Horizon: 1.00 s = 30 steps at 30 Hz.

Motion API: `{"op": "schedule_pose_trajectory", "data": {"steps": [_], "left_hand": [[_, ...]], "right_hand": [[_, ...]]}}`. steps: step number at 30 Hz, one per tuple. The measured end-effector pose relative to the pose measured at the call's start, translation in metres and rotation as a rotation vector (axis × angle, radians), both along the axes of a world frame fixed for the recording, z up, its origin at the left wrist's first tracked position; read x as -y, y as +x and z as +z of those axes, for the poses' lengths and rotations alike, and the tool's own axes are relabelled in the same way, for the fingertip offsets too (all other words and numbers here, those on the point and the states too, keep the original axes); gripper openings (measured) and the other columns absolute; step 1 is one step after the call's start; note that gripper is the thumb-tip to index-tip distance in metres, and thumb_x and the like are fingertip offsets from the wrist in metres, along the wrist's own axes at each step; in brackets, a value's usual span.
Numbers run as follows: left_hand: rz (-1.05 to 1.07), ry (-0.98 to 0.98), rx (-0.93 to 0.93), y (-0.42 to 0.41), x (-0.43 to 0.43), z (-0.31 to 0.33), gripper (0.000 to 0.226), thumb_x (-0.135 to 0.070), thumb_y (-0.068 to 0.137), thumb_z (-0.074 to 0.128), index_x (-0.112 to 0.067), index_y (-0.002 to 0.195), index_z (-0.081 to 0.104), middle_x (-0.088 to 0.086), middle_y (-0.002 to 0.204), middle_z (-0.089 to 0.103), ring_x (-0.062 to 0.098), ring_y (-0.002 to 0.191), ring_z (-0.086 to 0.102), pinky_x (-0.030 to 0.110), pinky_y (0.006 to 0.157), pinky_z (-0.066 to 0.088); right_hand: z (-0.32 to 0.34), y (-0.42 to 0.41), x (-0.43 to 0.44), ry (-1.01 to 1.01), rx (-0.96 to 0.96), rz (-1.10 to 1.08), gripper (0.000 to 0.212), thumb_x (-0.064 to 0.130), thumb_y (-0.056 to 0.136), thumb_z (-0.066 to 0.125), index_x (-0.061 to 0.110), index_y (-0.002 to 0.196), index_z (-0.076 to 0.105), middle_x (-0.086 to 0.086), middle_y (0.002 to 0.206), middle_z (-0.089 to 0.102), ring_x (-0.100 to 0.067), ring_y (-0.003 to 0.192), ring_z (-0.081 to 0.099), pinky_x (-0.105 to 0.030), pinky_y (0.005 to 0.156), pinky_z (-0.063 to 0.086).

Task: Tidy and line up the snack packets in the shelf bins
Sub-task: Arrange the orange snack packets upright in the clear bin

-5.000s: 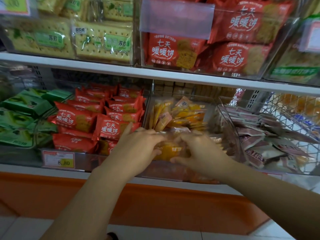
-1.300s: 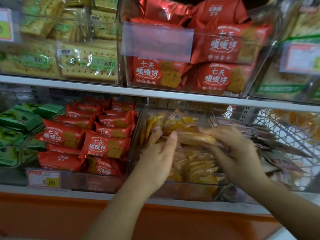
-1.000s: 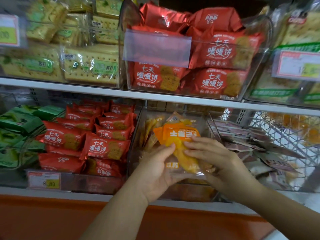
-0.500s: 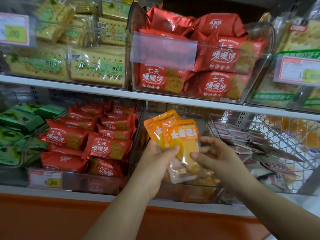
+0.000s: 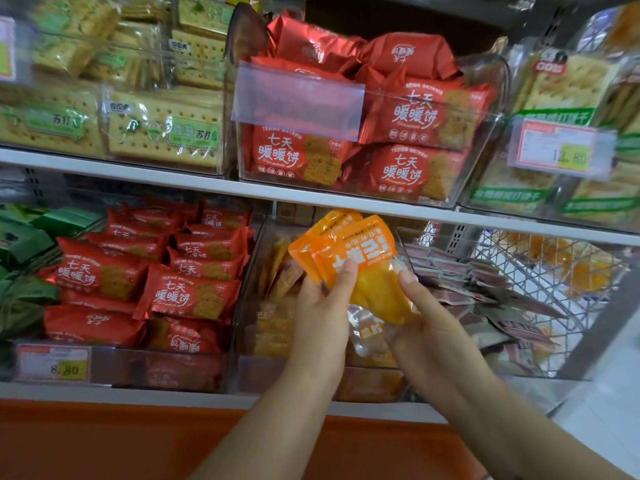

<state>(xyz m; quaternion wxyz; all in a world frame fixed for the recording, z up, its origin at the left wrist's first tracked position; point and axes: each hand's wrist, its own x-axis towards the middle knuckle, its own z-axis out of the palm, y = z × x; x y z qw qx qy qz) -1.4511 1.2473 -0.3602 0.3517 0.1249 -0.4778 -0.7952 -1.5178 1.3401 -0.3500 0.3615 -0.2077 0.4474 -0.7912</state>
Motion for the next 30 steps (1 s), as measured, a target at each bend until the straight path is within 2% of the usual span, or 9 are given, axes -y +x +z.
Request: {"op": "schedule_pose_trajectory", "data": {"steps": [6,9,13,16,19,23,25,28,30], "left_hand": [[-0.020,-0.033,0.098,-0.010,-0.009,-0.004,0.038,-0.060,0.074,0.063,-0.042,0.107,0.064,-0.009,0.111,0.069,0.016,0.109,0.063,0.047,0.100,0.044],[-0.092,-0.196,0.208,-0.010,-0.007,-0.002,0.037,-0.067,0.076,0.055,-0.044,0.104,0.063,-0.016,0.109,0.068,0.008,0.108,0.061,0.039,0.100,0.044],[-0.195,-0.496,0.312,-0.002,-0.004,0.006,0.024,-0.056,0.089,0.045,-0.043,0.103,0.059,-0.024,0.107,0.064,-0.010,0.097,0.056,0.010,0.078,0.040],[-0.214,-0.767,0.391,0.006,0.001,0.009,0.028,-0.051,0.091,0.049,-0.034,0.107,0.064,-0.017,0.105,0.066,-0.005,0.093,0.059,0.013,0.081,0.043],[0.005,-1.134,0.609,0.009,0.023,0.007,0.030,-0.046,0.091,0.052,-0.033,0.118,0.060,-0.016,0.114,0.058,0.000,0.101,0.055,0.007,0.091,0.028],[0.150,-1.275,0.724,0.002,0.045,-0.002,0.044,-0.039,0.095,0.049,-0.030,0.138,0.045,-0.008,0.135,0.051,0.012,0.125,0.045,0.036,0.115,0.024],[0.098,-1.417,0.820,-0.007,0.046,-0.006,0.049,-0.046,0.096,0.042,-0.032,0.143,0.036,-0.009,0.143,0.045,0.014,0.133,0.038,0.041,0.118,0.011],[0.005,-1.549,0.942,-0.020,0.040,-0.008,0.052,-0.056,0.096,0.030,-0.036,0.143,0.033,-0.008,0.144,0.044,0.015,0.136,0.034,0.049,0.117,-0.004],[-0.039,-1.558,0.947,-0.022,0.036,-0.007,0.044,-0.056,0.096,0.030,-0.040,0.134,0.044,-0.010,0.135,0.053,0.014,0.132,0.038,0.053,0.114,-0.008]], "right_hand": [[-0.006,0.007,-0.010,-0.002,-0.026,-0.081,0.031,0.011,0.077,0.059,0.002,0.106,0.063,-0.009,0.080,0.070,-0.018,0.069,0.068,-0.033,0.066,0.055],[-0.006,-0.002,-0.016,0.011,-0.004,-0.125,0.034,0.011,0.081,0.060,0.001,0.114,0.061,-0.014,0.097,0.069,-0.025,0.084,0.068,-0.042,0.079,0.052],[-0.005,-0.017,-0.029,0.047,0.016,-0.114,0.041,0.020,0.084,0.064,0.005,0.121,0.059,-0.014,0.111,0.066,-0.028,0.092,0.065,-0.045,0.079,0.051],[0.004,-0.026,-0.042,0.037,-0.064,-0.086,0.046,0.025,0.077,0.070,0.005,0.117,0.060,-0.017,0.112,0.068,-0.030,0.097,0.068,-0.041,0.071,0.059],[0.016,-0.036,-0.056,0.170,-0.321,-0.284,0.043,0.026,0.063,0.078,0.012,0.101,0.062,-0.013,0.092,0.072,-0.025,0.083,0.071,-0.033,0.062,0.058],[0.023,-0.051,-0.067,0.511,-0.835,-0.536,0.029,0.018,0.076,0.072,0.030,0.097,0.058,-0.007,0.090,0.070,-0.025,0.075,0.070,-0.046,0.066,0.058],[0.025,-0.058,-0.066,0.517,-0.994,-0.539,0.032,0.012,0.079,0.071,0.034,0.094,0.053,-0.002,0.088,0.068,-0.017,0.066,0.070,-0.037,0.059,0.059],[0.028,-0.068,-0.057,0.575,-1.324,-0.469,0.038,0.010,0.081,0.069,0.038,0.095,0.048,0.015,0.086,0.065,0.003,0.077,0.065,-0.018,0.069,0.053],[0.028,-0.075,-0.049,0.629,-1.488,-0.364,0.039,0.013,0.084,0.067,0.039,0.104,0.047,0.015,0.090,0.067,-0.003,0.082,0.066,-0.030,0.075,0.055]]}}
